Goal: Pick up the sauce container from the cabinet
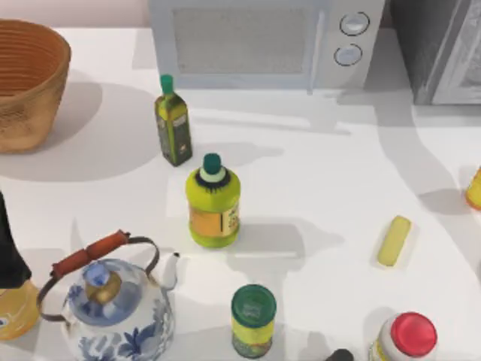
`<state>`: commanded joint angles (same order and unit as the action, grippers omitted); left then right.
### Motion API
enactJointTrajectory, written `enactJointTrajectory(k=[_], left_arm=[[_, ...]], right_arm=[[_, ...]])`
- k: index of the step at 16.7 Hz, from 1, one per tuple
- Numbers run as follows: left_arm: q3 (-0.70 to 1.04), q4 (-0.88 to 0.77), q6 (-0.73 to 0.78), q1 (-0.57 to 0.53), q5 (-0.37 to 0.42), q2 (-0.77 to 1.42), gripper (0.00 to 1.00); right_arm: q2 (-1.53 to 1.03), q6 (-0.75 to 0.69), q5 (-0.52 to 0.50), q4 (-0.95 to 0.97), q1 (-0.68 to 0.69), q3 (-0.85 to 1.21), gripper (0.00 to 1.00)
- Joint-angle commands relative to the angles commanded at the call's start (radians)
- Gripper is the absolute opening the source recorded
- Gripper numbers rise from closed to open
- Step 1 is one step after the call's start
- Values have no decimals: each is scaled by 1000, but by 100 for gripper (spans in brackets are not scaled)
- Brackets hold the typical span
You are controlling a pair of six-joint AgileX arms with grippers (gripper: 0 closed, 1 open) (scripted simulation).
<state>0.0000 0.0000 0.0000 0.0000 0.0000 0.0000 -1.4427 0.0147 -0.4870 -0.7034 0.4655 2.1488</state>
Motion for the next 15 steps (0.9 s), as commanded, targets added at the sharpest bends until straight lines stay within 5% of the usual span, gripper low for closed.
enactJointTrajectory(k=[8, 15], left_arm=[[0, 0, 0, 0, 0, 0, 100], [0, 0, 0, 0, 0, 0, 100]], right_arm=[[42, 1, 16, 24, -18, -56, 0], [291, 3, 101, 148, -95, -404, 0]])
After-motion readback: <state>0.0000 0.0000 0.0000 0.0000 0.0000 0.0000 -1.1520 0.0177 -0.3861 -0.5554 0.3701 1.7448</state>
